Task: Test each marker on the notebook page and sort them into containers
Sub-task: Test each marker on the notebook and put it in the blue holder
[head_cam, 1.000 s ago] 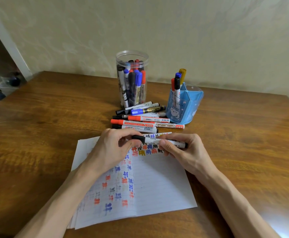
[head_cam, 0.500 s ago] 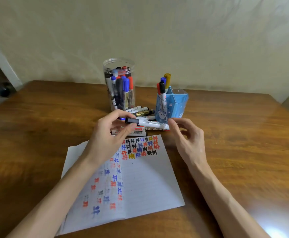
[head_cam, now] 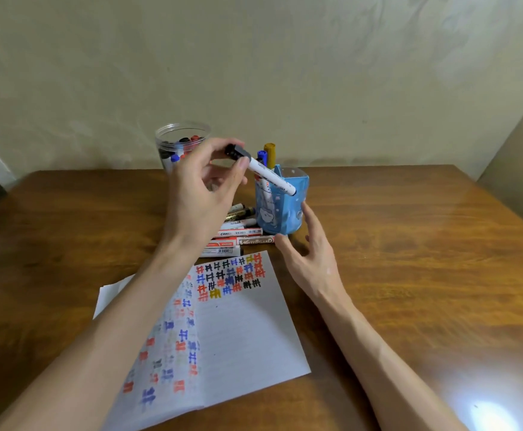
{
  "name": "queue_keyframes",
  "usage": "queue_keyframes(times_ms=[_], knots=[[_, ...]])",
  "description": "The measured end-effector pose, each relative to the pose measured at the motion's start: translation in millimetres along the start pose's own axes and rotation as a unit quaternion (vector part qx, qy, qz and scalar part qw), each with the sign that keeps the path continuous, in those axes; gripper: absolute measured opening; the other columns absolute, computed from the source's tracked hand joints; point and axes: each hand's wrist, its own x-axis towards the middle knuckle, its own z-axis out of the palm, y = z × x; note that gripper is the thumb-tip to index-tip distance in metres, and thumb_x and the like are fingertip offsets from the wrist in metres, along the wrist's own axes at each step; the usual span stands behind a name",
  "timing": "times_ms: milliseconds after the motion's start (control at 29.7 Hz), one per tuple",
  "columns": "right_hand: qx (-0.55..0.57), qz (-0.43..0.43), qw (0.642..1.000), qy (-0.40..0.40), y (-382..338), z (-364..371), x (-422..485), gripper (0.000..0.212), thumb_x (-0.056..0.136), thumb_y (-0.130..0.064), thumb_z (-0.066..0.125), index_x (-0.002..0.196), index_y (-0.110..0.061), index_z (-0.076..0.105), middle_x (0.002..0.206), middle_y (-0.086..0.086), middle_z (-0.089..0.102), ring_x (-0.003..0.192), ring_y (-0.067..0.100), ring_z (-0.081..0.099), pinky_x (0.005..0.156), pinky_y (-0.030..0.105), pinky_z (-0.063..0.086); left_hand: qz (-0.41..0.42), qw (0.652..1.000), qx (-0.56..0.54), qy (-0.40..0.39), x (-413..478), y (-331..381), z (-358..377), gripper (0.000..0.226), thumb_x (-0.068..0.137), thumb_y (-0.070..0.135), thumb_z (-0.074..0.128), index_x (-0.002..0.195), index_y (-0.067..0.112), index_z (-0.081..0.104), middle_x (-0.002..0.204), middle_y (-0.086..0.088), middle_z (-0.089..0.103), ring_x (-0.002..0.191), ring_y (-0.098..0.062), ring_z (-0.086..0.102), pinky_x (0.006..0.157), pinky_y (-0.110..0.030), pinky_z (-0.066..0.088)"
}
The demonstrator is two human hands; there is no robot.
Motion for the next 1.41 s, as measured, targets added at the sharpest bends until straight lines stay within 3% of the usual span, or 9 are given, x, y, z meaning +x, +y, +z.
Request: queue_keyframes(times_ms=[101,168,303,504,807,975,1110,1210,1412], knots=[[-0.006,-0.016,1.000,0.008,2.3,-0.1,-1.8,0.079,0.099,-0.040,0.069,0.164,-0.035,0.024,0.170,-0.009,0.027,0.152,0.005,0.028,0.118,0.024,0.033,0.022,0.999,0.031,0.016,12.2,1.1,7.7,0.026,0.098,0.016,0.069,0.122,0.006,0.066,0.107,-0.001,0.074,0.084,-0.009,0.075,0.074,-0.024,0.060],[-0.005,-0.024,1.000,0.005,2.2,0.1,-3.2,0.079,0.098,-0.042,0.068,0.164,-0.034,0.024,0.170,-0.008,0.027,0.153,0.008,0.028,0.122,0.037,0.034,0.028,0.998,0.035,0.032,19.7,0.0,11.4,0.027,0.098,0.016,0.069,0.123,0.007,0.063,0.108,0.001,0.074,0.085,-0.010,0.075,0.076,-0.033,0.063],[-0.009,-0.029,1.000,0.005,2.9,0.9,-3.3,0.080,0.099,-0.043,0.068,0.164,-0.034,0.023,0.170,-0.008,0.025,0.153,0.008,0.028,0.124,0.042,0.036,0.046,0.995,0.076,0.042,30.8,-8.4,15.2,0.028,0.098,0.018,0.069,0.123,0.009,0.059,0.109,0.005,0.072,0.090,-0.009,0.074,0.076,-0.037,0.064],[-0.011,-0.039,0.999,0.010,2.8,0.9,-4.5,0.078,0.098,-0.042,0.067,0.164,-0.032,0.025,0.169,-0.007,0.027,0.152,0.008,0.030,0.123,0.044,0.037,0.064,0.978,0.198,0.002,31.6,-25.4,28.9,0.026,0.093,0.022,0.075,0.117,0.017,0.069,0.105,0.009,0.070,0.084,-0.001,0.064,0.071,-0.007,0.049],[-0.018,-0.045,0.999,0.015,-0.1,1.1,-6.0,0.083,0.092,-0.050,0.063,0.163,-0.028,0.028,0.167,-0.006,0.030,0.150,0.006,0.031,0.119,0.031,0.034,0.135,0.922,0.354,-0.079,18.7,-48.3,30.7,0.042,0.094,0.017,0.070,0.136,0.023,0.067,0.114,-0.006,0.057,0.102,-0.022,0.051,0.089,-0.041,0.053],[-0.047,-0.034,0.998,0.023,4.7,1.2,-3.6,0.071,0.096,-0.029,0.072,0.158,-0.022,0.038,0.157,-0.002,0.043,0.121,-0.013,0.041,0.088,-0.004,0.037,0.083,0.949,0.301,-0.049,0.9,-55.8,11.3,0.048,0.096,0.009,0.066,0.142,0.022,0.058,0.125,-0.007,0.053,0.103,-0.012,0.055,0.087,-0.024,0.051],[-0.053,-0.043,0.997,0.035,8.0,2.0,-3.5,0.061,0.095,-0.023,0.074,0.151,-0.017,0.049,0.139,-0.003,0.048,0.102,-0.031,0.046,0.077,-0.006,0.039,0.008,0.958,0.282,-0.053,-24.4,-72.0,-19.3,0.036,0.092,0.010,0.071,0.126,0.017,0.062,0.110,0.001,0.056,0.090,-0.007,0.056,0.078,-0.026,0.055],[-0.069,-0.050,0.996,0.038,7.5,4.2,-4.1,0.052,0.095,-0.022,0.074,0.144,-0.022,0.055,0.137,-0.004,0.051,0.108,-0.009,0.056,0.087,0.005,0.049,-0.083,0.946,0.294,-0.107,-46.6,-85.3,-42.8,0.035,0.087,0.023,0.080,0.118,0.022,0.062,0.104,0.009,0.056,0.089,-0.004,0.053,0.070,-0.010,0.040],[-0.045,-0.071,0.996,0.010,8.4,10.6,-7.2,0.041,0.096,-0.022,0.073,0.135,-0.023,0.062,0.132,-0.007,0.050,0.115,0.005,0.061,0.081,-0.001,0.047,-0.130,0.894,0.406,-0.140,-66.8,-102.2,-73.3,0.034,0.086,0.039,0.079,0.116,0.025,0.072,0.116,0.004,0.061,0.110,-0.014,0.051,0.087,-0.030,0.043]])
